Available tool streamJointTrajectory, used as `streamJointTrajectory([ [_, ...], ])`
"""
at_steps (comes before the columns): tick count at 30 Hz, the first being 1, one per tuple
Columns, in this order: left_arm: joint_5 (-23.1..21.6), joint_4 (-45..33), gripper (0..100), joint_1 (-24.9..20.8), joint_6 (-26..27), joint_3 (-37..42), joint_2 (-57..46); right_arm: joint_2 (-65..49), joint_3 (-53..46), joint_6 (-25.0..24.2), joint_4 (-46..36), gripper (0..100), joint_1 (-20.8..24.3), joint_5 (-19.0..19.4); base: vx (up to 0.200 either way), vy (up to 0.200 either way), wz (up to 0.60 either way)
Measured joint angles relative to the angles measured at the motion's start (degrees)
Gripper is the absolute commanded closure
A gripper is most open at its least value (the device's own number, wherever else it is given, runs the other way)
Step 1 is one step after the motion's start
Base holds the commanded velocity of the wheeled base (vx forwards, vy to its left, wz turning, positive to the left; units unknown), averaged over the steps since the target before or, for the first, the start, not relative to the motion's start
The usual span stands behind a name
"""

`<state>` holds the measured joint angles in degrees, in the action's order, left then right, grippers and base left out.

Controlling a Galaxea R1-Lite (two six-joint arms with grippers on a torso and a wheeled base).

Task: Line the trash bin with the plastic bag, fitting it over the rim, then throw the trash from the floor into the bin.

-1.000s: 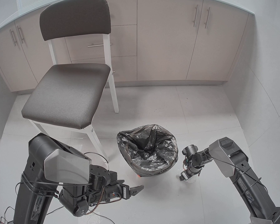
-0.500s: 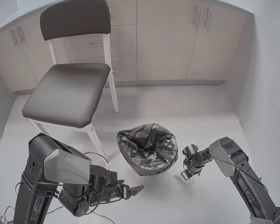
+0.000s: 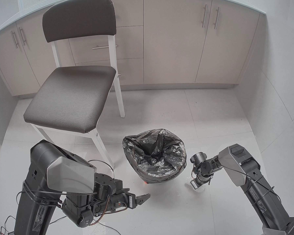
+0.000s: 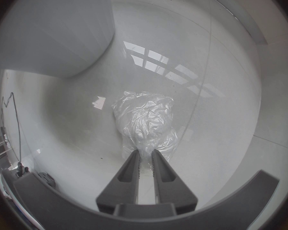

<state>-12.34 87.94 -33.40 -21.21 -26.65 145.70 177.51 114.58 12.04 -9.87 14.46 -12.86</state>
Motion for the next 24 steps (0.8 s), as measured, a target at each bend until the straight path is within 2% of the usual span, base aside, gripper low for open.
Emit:
streamJointTrajectory([
  [3, 0.27, 0.0, 0, -0.05, 0.0, -0.02, 0.0, 0.02, 0.0, 0.21, -3.51, 100, -0.16, -1.63, 0.0, 0.0, 0.0],
  [11, 0.4, -0.02, 0, -0.16, 0.06, -0.13, 0.05, 0.06, 0.0, 0.49, -17.74, 100, 0.0, -2.19, 0.0, 0.0, 0.0],
  [19, 0.33, -0.04, 0, -0.2, 0.09, -0.17, 0.11, -2.54, 0.05, 0.71, -17.52, 100, -0.21, -5.19, 0.0, 0.0, 0.0],
  [24, 0.3, 0.0, 0, -0.13, 0.04, -0.11, 0.09, -6.14, 0.02, 0.82, -17.54, 100, -0.54, -5.66, 0.0, 0.0, 0.0],
])
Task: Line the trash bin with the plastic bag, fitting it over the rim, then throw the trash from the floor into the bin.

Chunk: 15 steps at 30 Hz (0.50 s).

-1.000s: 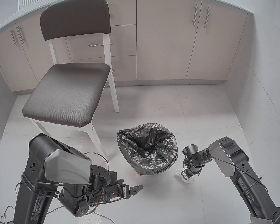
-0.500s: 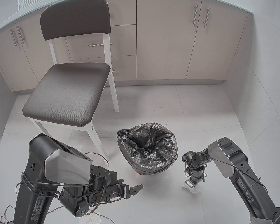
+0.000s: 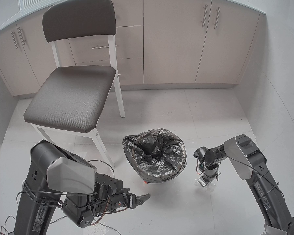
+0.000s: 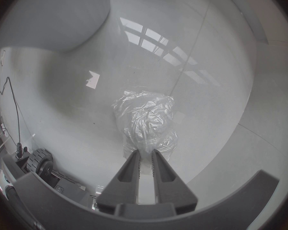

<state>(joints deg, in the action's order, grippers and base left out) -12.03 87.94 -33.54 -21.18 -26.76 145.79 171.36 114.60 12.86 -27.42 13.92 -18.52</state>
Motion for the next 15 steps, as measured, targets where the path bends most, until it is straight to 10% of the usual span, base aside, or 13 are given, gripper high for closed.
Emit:
streamJointTrajectory([
  [15, -0.23, 0.0, 0, 0.07, -0.15, 0.02, -0.15, -17.42, 0.0, 4.64, -3.43, 100, -0.2, -0.5, 0.0, 0.0, 0.0],
])
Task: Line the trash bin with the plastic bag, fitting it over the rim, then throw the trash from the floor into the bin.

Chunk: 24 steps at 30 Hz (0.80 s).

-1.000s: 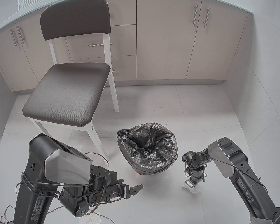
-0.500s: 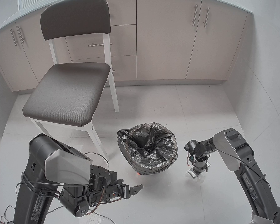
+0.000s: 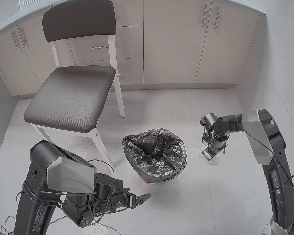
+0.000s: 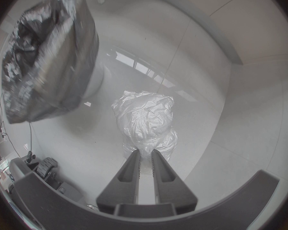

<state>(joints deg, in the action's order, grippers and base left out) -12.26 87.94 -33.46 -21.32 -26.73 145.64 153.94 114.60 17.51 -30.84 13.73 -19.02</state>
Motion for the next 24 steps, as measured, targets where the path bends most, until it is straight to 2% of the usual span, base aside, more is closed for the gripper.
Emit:
streamJointTrajectory([
  [12, -0.16, 0.0, 0, 0.09, 0.06, 0.02, -0.05, -13.73, 0.0, 0.39, -4.41, 100, 6.61, -0.05, 0.0, 0.0, 0.0],
  [24, -0.13, 0.0, 0, 0.06, 0.09, 0.02, -0.05, -17.81, 0.0, 0.33, -4.55, 100, 15.04, -0.13, 0.0, 0.0, 0.0],
])
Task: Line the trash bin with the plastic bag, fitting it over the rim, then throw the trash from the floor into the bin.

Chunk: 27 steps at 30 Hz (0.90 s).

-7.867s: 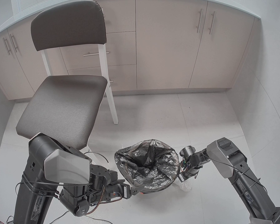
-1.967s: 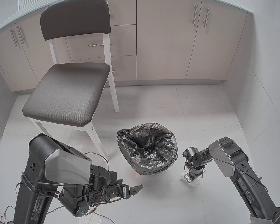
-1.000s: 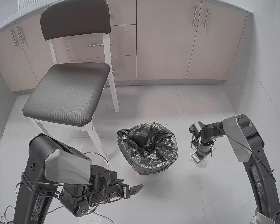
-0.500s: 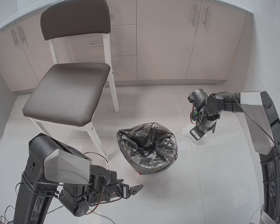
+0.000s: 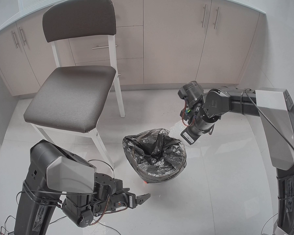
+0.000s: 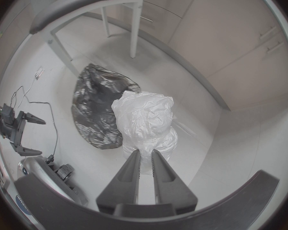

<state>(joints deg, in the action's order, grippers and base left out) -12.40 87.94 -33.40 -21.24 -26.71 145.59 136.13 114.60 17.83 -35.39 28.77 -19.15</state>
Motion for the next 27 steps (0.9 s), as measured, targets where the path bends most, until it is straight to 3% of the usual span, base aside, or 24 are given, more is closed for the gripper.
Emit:
streamJointTrajectory([
  [14, 0.02, 0.0, 0, 0.0, 0.0, 0.0, 0.0, 7.84, -0.02, -0.21, 5.89, 100, 9.23, -0.09, 0.0, 0.0, 0.0],
  [27, 0.02, 0.0, 0, 0.0, -0.02, 0.0, 0.0, 10.56, 0.0, -0.21, 8.0, 100, 9.57, -0.15, 0.0, 0.0, 0.0],
])
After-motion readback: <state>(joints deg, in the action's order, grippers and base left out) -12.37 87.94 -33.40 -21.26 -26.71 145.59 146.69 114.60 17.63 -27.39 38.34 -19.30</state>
